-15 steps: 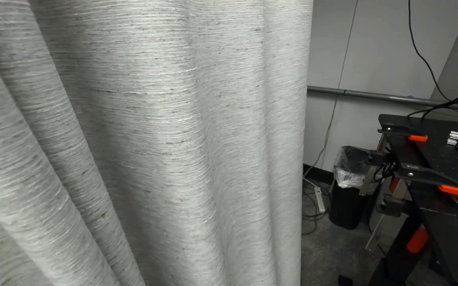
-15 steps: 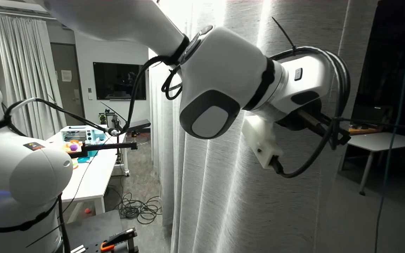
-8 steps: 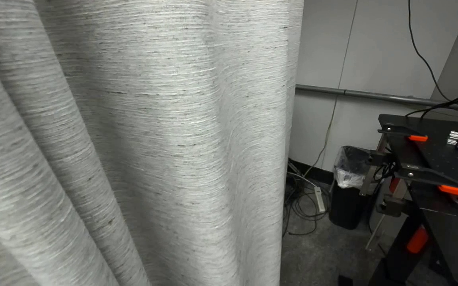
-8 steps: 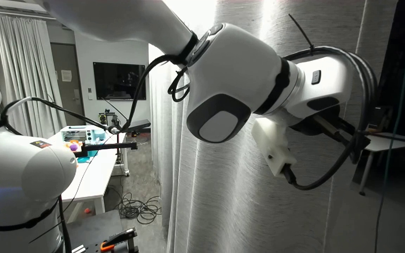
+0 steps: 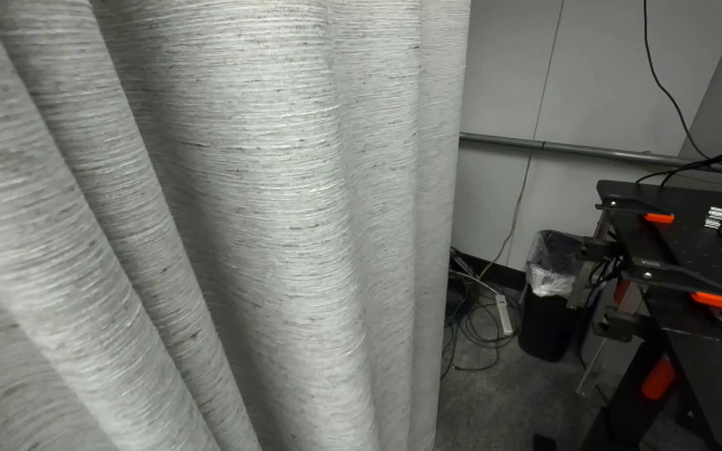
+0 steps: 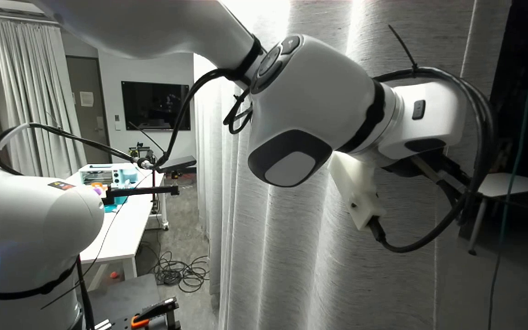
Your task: Pull the curtain to the right
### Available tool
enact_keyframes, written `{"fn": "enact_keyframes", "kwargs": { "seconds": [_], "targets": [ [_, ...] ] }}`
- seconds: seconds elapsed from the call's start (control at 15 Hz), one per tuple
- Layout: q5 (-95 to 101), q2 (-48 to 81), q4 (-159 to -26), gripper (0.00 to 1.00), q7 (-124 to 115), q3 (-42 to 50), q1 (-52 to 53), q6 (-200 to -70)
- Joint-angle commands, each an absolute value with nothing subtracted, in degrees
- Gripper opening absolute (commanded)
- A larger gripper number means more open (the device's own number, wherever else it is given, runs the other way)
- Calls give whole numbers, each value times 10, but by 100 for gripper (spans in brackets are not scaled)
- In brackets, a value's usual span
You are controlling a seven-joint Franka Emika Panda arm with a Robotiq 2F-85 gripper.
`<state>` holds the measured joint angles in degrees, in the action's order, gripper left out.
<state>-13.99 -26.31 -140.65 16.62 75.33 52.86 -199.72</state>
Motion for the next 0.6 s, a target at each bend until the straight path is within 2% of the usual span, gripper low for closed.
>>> {"fn": "enact_keyframes", "kwargs": {
  "seconds": [0.0,0.53],
  "targets": [
    [-140,-267,-1407,2,166,755,531,-1997],
    [-140,-271,-1407,2,166,755,533,-1996]
  ]
}}
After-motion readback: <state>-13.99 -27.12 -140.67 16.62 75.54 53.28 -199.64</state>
